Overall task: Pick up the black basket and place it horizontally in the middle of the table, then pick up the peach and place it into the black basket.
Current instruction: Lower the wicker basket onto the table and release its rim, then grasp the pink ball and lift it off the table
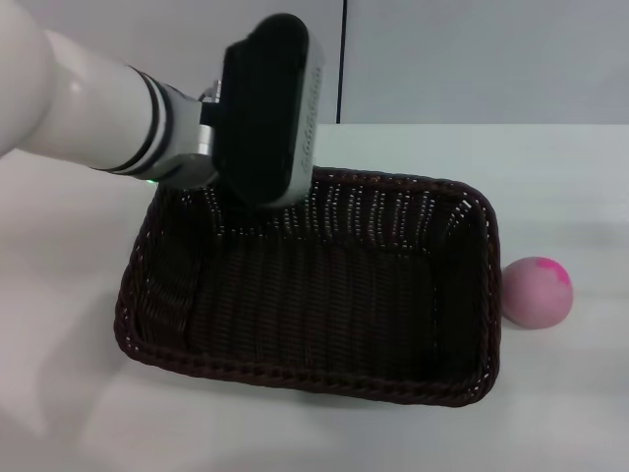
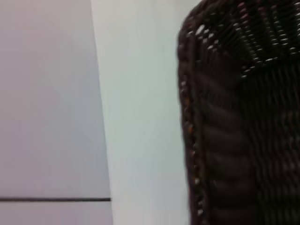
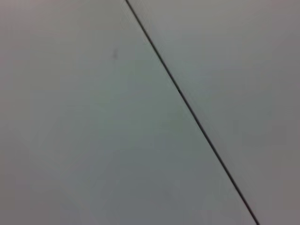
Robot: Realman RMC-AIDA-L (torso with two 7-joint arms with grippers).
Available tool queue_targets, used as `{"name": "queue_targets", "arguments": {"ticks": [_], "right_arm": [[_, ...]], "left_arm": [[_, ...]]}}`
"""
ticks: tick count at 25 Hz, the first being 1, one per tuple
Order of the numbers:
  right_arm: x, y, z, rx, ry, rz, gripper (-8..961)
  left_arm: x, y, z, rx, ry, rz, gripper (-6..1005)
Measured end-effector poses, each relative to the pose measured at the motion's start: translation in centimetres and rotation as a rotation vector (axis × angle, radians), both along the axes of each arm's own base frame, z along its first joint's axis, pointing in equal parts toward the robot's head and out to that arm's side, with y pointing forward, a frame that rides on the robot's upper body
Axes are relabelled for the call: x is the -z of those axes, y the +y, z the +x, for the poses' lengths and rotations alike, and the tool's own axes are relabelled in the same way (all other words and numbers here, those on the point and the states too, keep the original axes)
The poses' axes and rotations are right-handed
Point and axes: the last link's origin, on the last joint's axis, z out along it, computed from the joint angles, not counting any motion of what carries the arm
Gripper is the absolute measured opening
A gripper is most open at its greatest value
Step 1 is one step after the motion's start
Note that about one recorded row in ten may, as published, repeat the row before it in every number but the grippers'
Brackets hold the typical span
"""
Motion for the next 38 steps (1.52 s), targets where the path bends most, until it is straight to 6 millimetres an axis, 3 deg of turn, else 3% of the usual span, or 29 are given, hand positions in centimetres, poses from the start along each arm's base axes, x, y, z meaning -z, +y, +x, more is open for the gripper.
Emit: {"name": "queue_targets", "arguments": {"ticks": [5,10,12,17,22,27,35,38], "right_arm": [[-1.0,-0.3,-0.8,-0.11,-0.078,-0.067,671],[-4.2,0.3,-1.4,-0.213,-0.156,-0.342,670],[-6.1,0.7,-1.9,-0.217,-0.184,-0.476,669],[-10.3,1.6,-4.6,-0.114,-0.331,-0.83,668],[-12.1,3.5,-7.1,0.082,-0.442,-1.171,666],[-10.4,5.2,-9.5,0.117,-0.49,-1.469,664],[-2.9,7.6,-10.6,0.266,-0.605,-1.675,662],[-1.0,8.2,-10.5,0.292,-0.629,-1.692,661]], "left_arm": [[-2.3,0.9,0.2,-0.039,-0.158,0.112,517],[-5.8,1.7,-0.3,-0.139,-0.494,0.235,516],[-7.3,1.6,-1.2,-0.188,-0.678,0.301,516],[-8.5,0.4,-3.6,-0.235,-0.952,0.422,516],[-8.1,-0.6,-7.3,-0.34,-1.115,0.482,517],[-6.7,-2.3,-9.7,-0.317,-1.172,0.491,514],[-5.3,-3.8,-11.3,-0.303,-1.199,0.501,513],[-5.3,-3.9,-11.5,-0.311,-1.202,0.503,513]]}}
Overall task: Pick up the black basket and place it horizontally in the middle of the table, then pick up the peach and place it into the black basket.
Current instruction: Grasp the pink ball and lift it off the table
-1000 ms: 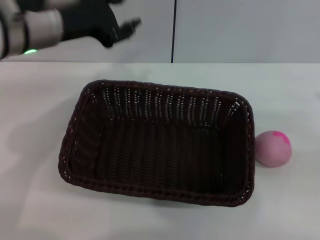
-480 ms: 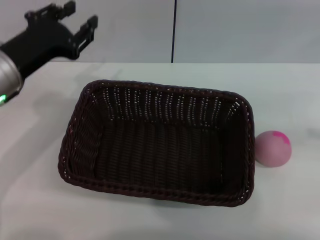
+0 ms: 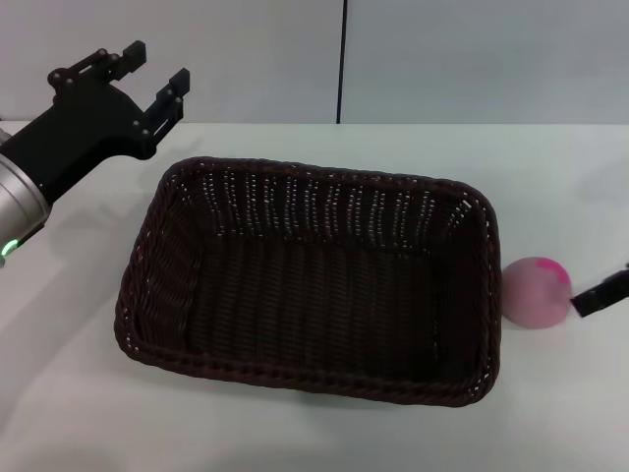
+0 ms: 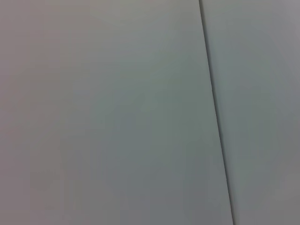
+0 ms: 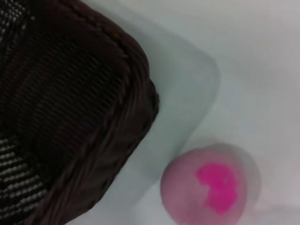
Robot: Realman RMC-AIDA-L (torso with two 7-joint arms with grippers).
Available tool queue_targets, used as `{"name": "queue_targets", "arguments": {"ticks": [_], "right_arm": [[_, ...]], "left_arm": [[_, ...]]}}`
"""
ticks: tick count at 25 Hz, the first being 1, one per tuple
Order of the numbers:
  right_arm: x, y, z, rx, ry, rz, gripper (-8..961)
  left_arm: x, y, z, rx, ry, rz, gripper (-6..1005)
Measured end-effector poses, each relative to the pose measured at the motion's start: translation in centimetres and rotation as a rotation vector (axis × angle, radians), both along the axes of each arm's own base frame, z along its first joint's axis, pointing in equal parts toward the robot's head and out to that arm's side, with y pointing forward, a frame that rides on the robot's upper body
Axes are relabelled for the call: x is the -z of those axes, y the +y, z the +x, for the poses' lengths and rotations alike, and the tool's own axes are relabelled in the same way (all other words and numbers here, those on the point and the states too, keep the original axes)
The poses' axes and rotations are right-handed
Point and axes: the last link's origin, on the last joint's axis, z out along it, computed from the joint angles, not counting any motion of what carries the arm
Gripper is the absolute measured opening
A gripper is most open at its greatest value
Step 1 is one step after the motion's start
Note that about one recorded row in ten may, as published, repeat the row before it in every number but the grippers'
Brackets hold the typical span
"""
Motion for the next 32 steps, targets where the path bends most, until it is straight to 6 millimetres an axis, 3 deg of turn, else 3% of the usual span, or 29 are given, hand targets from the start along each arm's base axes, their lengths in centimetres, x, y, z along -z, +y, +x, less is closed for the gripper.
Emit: {"name": "queue_targets", "arguments": {"ticks": [16,23,28,32], "right_arm": [[4.6,1.7,-0.1,-0.065,0.059,0.044,656],[4.3,1.8,-0.3,-0.076,0.052,0.041,654],[3.8,1.8,-0.2,-0.082,0.046,0.056,427],[2.1,1.5,-0.2,-0.086,0.038,0.101,374]], "left_arm": [[0.2,-0.2,-1.0,-0.015,-0.052,-0.017,513],[-0.1,-0.1,-1.5,-0.028,-0.088,-0.01,511],[0.0,-0.1,-1.6,-0.031,-0.091,-0.012,509],[0.0,-0.1,-1.6,-0.03,-0.091,-0.013,508]]}}
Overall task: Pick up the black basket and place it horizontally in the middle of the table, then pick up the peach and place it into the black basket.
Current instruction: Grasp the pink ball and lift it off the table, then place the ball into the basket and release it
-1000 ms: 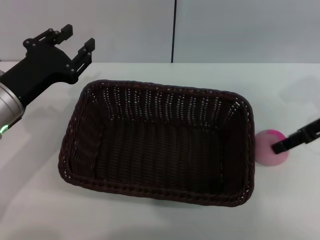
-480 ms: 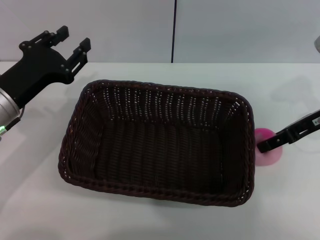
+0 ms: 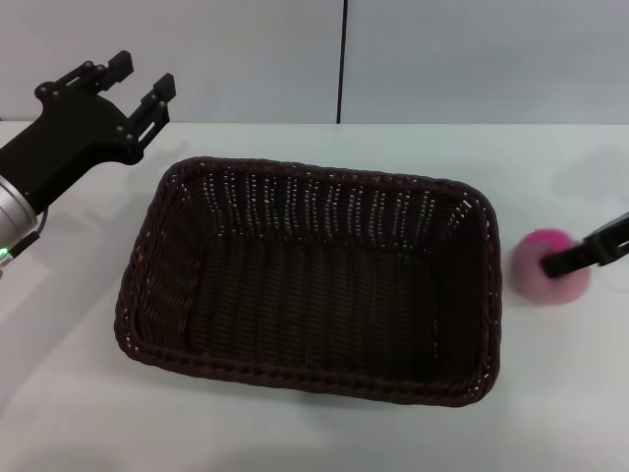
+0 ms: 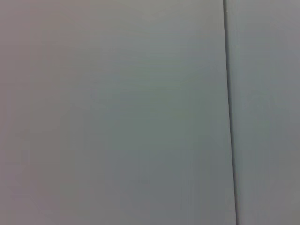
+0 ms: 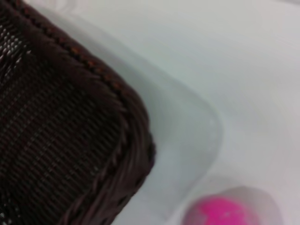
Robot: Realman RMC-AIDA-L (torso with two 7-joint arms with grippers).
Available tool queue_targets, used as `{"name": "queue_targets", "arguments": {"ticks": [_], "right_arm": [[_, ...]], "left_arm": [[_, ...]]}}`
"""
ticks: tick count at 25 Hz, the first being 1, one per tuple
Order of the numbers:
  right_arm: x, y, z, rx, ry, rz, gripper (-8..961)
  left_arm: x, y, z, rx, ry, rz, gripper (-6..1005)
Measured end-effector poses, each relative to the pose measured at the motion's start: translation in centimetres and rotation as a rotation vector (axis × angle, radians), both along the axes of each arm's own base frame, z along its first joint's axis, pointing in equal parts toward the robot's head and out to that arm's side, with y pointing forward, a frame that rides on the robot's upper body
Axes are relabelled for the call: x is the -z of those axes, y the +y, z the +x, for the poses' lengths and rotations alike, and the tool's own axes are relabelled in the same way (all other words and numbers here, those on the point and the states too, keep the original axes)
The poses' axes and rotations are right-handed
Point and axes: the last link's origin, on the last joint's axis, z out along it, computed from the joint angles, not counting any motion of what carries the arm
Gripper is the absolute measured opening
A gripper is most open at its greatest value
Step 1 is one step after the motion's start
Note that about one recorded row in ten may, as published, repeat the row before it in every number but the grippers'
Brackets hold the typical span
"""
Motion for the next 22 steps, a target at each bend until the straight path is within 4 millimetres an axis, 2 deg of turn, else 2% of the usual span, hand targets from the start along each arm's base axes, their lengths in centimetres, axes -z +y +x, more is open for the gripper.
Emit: {"name": "queue_targets", "arguments": {"ticks": [3,6,10,11,12,13,15,17,19,22], "right_arm": [[-2.6,-0.6,-0.2,-0.005,0.018,0.072,343],[-5.2,-1.7,-1.3,-0.033,0.069,0.129,326],[-7.5,-3.1,-4.3,-0.135,0.142,0.157,304],[-7.7,-3.7,-5.9,-0.194,0.171,0.132,299],[-7.7,-3.7,-5.9,-0.194,0.171,0.132,293],[-7.3,-3.9,-7.2,-0.24,0.196,0.098,286],[-7.0,-3.9,-7.8,-0.261,0.207,0.08,273],[-4.8,-3.1,-9.1,-0.288,0.244,-0.004,260],[-4.1,-2.7,-9.2,-0.288,0.26,-0.024,215],[-3.1,-2.1,-9.3,-0.288,0.286,-0.053,262]], "left_arm": [[0.0,0.0,0.0,0.001,-0.001,-0.001,508],[0.1,0.0,0.0,0.001,-0.001,-0.002,507],[0.3,0.0,0.2,0.004,-0.003,-0.009,507],[0.3,0.0,0.2,0.004,-0.003,-0.009,506],[0.3,0.0,0.2,0.005,-0.007,-0.013,506],[0.3,-0.1,0.3,0.012,-0.011,-0.016,506],[0.4,-0.3,0.4,0.023,-0.019,-0.022,506],[0.5,-0.6,0.4,0.03,-0.027,-0.029,506],[0.6,-0.8,0.2,0.025,-0.04,-0.033,506],[0.7,-0.9,-0.1,0.015,-0.062,-0.036,507]]}}
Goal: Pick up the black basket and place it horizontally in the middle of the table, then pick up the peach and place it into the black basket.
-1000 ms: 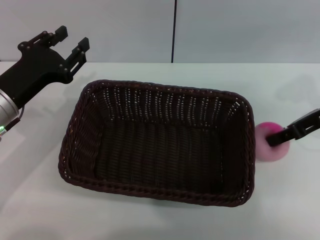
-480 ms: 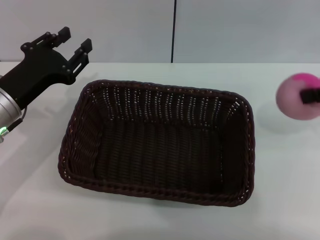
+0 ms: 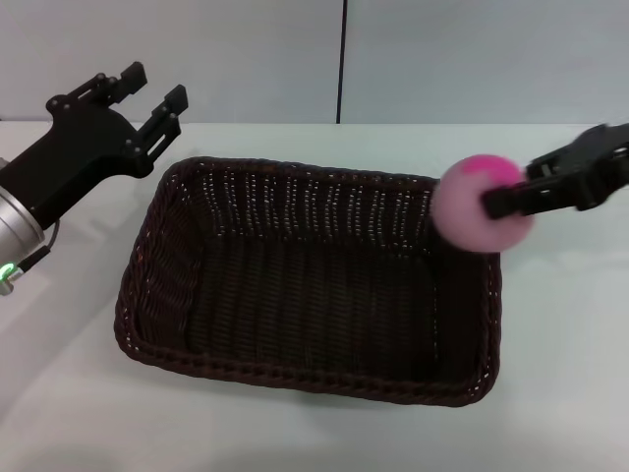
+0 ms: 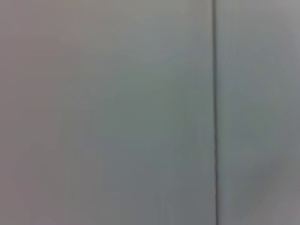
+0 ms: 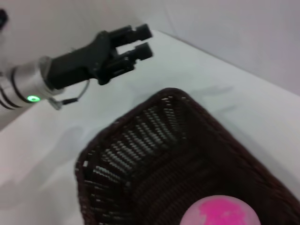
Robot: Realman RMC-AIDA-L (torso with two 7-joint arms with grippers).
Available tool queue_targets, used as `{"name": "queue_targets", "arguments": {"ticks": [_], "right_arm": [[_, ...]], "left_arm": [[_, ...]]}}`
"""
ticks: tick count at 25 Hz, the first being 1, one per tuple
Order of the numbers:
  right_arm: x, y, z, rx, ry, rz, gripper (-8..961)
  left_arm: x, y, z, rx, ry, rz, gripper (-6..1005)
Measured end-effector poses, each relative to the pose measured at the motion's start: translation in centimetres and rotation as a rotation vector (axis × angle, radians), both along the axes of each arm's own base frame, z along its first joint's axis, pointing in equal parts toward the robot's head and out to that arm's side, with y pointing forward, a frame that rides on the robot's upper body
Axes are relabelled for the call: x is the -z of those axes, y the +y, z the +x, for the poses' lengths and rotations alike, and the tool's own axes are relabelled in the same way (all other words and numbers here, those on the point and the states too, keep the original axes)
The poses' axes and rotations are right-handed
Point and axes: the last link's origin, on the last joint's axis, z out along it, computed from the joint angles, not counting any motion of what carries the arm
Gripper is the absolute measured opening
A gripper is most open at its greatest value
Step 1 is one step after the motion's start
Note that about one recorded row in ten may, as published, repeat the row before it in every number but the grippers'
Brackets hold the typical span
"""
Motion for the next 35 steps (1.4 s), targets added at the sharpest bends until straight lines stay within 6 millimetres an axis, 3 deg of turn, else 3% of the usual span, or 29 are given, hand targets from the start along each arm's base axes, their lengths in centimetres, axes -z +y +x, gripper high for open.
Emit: {"name": "queue_targets", "arguments": {"ticks": [4,8,9,13,18,22,23,24,25,26,27,29,35], "right_arm": [[1.4,0.8,0.0,-0.042,0.031,-0.043,325],[1.6,1.3,0.3,-0.061,0.032,-0.008,519],[1.6,1.6,0.5,-0.066,0.037,0.023,568],[1.8,1.8,0.9,-0.073,0.096,0.071,628],[0.9,1.4,1.8,-0.08,0.303,0.19,703],[-0.3,-0.5,4.3,-0.116,0.514,0.349,718],[-0.3,-1.1,5.5,-0.113,0.576,0.402,718],[0.0,-2.2,7.9,-0.109,0.708,0.548,718],[0.0,-2.2,7.9,-0.109,0.708,0.548,718],[0.7,-3.5,10.4,-0.096,0.807,0.722,718],[0.7,-3.5,10.4,-0.096,0.807,0.722,718],[2.2,-5.6,13.0,-0.095,0.837,0.988,718],[4.9,-8.3,14.9,-0.047,0.761,1.297,718]], "left_arm": [[-0.1,-0.3,-0.9,-0.026,-0.095,0.003,510],[-0.3,-0.7,-1.2,-0.018,-0.131,0.009,516],[-1.2,-1.6,-2.2,-0.01,-0.24,0.039,517],[-2.3,-2.3,-3.1,0.007,-0.303,0.072,524],[-4.3,-3.1,-5.1,0.017,-0.378,0.148,523],[-4.8,-4.1,-6.8,0.002,-0.352,0.228,521],[-4.7,-4.4,-7.1,-0.006,-0.333,0.242,521],[-4.4,-5.0,-7.8,-0.025,-0.286,0.269,521],[-4.4,-5.0,-7.8,-0.025,-0.286,0.269,521],[-4.3,-5.2,-8.2,-0.035,-0.268,0.282,520],[-4.3,-5.6,-8.7,-0.051,-0.249,0.299,520],[-4.4,-6.2,-9.5,-0.084,-0.231,0.337,519],[-4.5,-7.0,-10.6,-0.133,-0.228,0.388,518]]}}
